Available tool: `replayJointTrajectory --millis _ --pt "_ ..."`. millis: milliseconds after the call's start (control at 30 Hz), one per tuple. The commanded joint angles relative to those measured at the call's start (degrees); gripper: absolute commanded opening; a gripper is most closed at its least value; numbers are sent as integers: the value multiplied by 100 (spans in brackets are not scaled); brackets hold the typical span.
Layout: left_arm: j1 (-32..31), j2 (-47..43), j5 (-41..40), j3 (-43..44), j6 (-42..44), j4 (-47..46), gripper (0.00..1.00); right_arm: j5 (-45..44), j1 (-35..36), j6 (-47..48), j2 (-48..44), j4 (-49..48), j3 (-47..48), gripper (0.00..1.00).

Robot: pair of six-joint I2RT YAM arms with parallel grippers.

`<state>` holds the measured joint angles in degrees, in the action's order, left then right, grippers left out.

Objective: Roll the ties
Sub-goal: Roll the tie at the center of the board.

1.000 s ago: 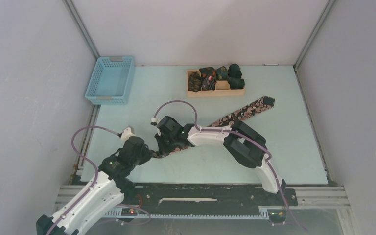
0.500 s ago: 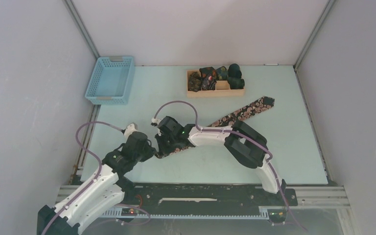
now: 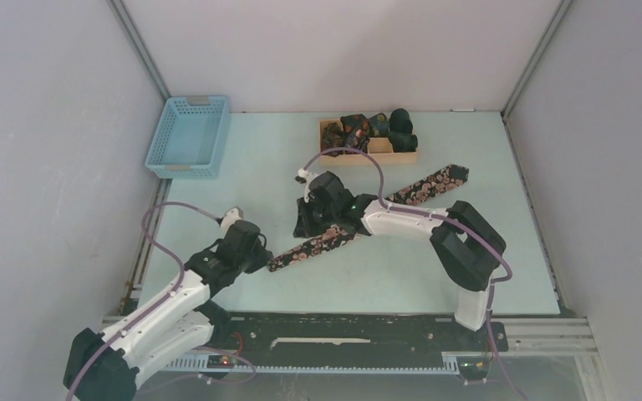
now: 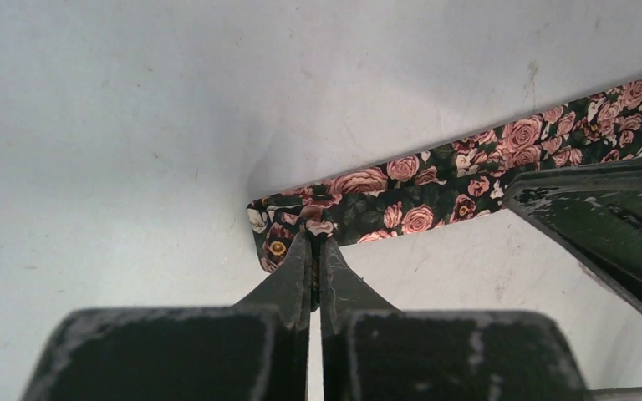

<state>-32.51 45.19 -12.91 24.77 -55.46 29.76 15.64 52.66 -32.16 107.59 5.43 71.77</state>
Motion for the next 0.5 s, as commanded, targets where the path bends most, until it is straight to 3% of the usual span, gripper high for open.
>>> replayJointTrajectory --millis 0,467 --pt "-100 204 84 238 -110 -388 0 43 -91 -113 -301 -331 -223 0" --pt "-194 1067 307 226 -175 -1130 0 -49 -150 -124 -300 -407 -383 0"
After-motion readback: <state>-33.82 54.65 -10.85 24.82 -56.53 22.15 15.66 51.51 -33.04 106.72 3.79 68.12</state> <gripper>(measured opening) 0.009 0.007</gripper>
